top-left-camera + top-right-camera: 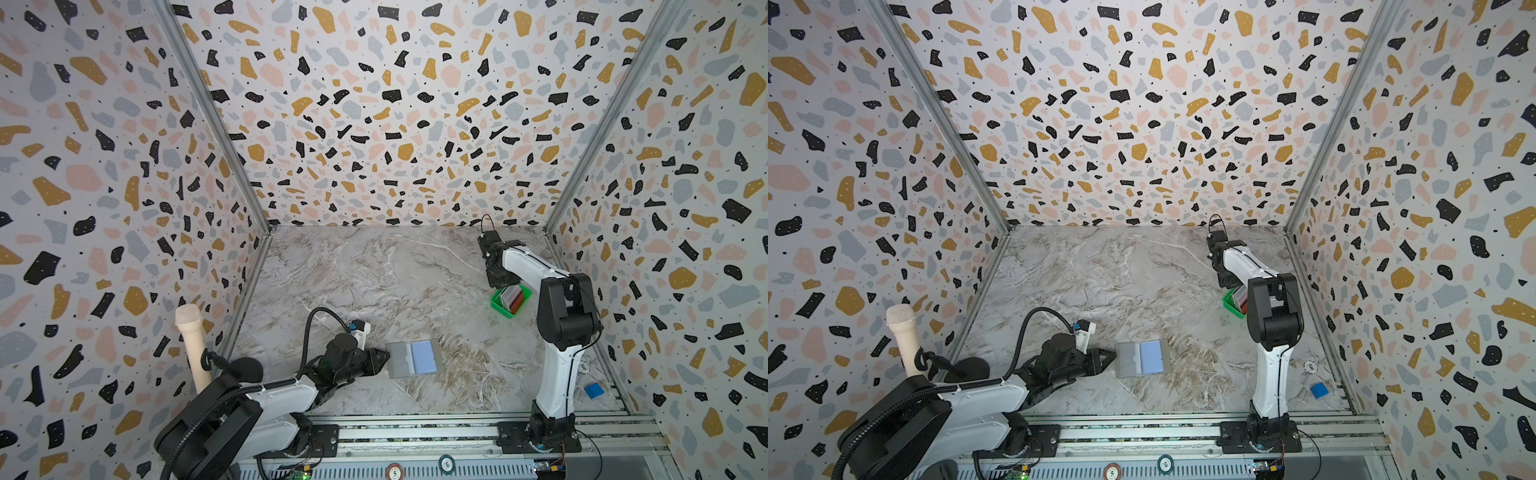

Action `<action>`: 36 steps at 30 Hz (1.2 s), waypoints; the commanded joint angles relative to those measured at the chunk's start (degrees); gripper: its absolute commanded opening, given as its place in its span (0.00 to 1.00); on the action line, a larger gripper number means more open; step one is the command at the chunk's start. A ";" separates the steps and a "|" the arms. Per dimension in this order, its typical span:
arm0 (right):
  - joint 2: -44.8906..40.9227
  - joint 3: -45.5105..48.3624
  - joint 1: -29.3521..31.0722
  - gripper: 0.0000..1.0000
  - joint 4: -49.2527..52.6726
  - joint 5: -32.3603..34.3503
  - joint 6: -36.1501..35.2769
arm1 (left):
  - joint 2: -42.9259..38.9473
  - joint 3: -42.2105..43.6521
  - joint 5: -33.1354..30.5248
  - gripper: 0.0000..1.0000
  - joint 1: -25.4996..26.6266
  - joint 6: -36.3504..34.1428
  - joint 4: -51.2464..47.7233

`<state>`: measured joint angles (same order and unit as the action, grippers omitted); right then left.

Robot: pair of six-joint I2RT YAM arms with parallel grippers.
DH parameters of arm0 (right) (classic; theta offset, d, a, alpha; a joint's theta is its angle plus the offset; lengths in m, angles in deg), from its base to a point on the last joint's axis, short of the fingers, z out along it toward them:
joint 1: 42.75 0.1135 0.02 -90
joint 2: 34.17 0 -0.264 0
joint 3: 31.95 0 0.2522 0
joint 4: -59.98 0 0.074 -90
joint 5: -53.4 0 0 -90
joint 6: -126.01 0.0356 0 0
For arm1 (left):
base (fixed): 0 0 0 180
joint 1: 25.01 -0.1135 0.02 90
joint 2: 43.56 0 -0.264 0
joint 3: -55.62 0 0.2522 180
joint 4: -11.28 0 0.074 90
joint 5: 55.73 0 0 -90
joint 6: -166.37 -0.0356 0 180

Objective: Put the credit cards into the card holder

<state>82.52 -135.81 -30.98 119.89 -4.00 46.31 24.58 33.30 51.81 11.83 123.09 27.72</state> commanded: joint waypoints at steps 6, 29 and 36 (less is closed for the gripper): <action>-5.70 3.04 -1.27 0.22 1.21 -0.01 1.11 | -0.46 0.58 0.30 0.27 -0.45 -0.93 2.41; -10.74 7.47 -8.64 0.00 3.48 5.81 1.87 | 2.49 1.43 2.94 0.27 -0.80 -0.97 7.77; -12.40 6.54 -13.70 0.00 2.65 5.17 1.72 | 1.56 2.07 2.89 0.27 -0.88 -0.99 7.32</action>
<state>72.99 -127.59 -42.91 121.25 0.06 47.69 26.83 34.72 53.93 11.35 122.67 33.18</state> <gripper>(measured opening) 0.050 0.270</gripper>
